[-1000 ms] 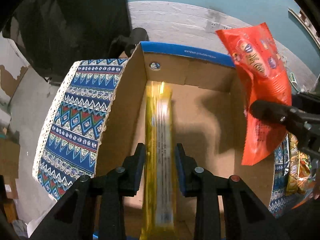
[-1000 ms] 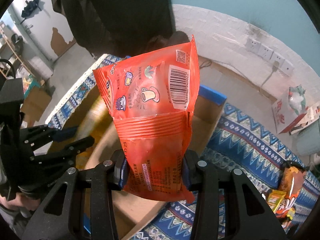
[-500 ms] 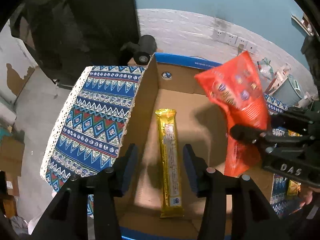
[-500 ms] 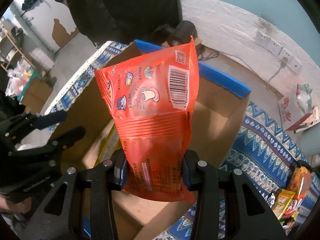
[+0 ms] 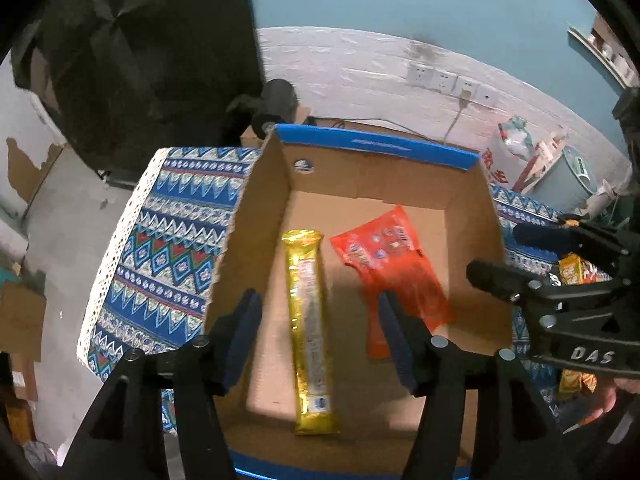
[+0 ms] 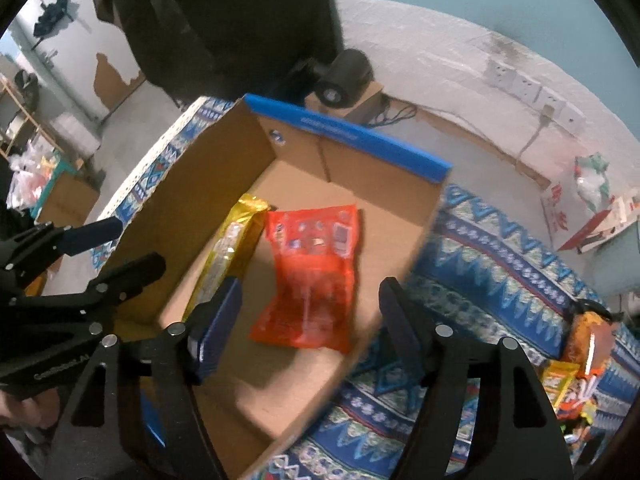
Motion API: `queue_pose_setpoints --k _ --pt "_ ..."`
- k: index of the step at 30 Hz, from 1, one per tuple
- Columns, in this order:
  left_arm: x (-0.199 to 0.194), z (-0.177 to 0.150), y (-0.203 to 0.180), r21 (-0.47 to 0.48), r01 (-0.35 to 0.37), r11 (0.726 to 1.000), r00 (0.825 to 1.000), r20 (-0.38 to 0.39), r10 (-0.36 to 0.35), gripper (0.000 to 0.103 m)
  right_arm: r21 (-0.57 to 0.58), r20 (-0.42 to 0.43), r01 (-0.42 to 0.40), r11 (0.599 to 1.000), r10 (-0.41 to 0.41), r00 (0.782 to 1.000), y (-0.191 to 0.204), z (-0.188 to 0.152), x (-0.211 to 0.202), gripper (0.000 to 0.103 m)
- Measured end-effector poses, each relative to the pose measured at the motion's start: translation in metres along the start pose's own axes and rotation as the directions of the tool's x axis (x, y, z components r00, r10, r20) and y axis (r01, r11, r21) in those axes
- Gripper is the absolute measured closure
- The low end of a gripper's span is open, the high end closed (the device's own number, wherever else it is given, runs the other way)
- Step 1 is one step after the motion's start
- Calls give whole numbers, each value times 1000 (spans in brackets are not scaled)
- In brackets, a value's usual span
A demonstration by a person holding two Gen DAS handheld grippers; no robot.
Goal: Organize snacks
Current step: 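Release the gold bar and red bag into the cardboard box with both grippers, then move both grippers back over the snack pile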
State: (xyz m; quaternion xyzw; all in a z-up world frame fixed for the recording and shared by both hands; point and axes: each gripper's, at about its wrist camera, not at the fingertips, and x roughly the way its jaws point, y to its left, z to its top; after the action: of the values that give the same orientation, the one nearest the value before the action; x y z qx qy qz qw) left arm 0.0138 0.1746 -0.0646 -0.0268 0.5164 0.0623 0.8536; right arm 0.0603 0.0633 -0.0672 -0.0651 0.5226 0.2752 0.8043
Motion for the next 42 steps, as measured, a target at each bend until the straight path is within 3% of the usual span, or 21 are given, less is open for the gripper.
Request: queue_pose_setpoints --k 13,24,42 --pt "-12 4 -52 88 22 996 1000 18 -24 36 89 74 80 993 -87 994 -58 -27 -58 23" --pt "-21 3 -114 194 78 978 996 15 -83 32 139 65 161 977 -171 983 -108 -73 -89 22" --pt "-13 -4 -220 309 182 933 983 -74 -168 30 286 21 231 930 -247 969 -192 -136 -120 22"
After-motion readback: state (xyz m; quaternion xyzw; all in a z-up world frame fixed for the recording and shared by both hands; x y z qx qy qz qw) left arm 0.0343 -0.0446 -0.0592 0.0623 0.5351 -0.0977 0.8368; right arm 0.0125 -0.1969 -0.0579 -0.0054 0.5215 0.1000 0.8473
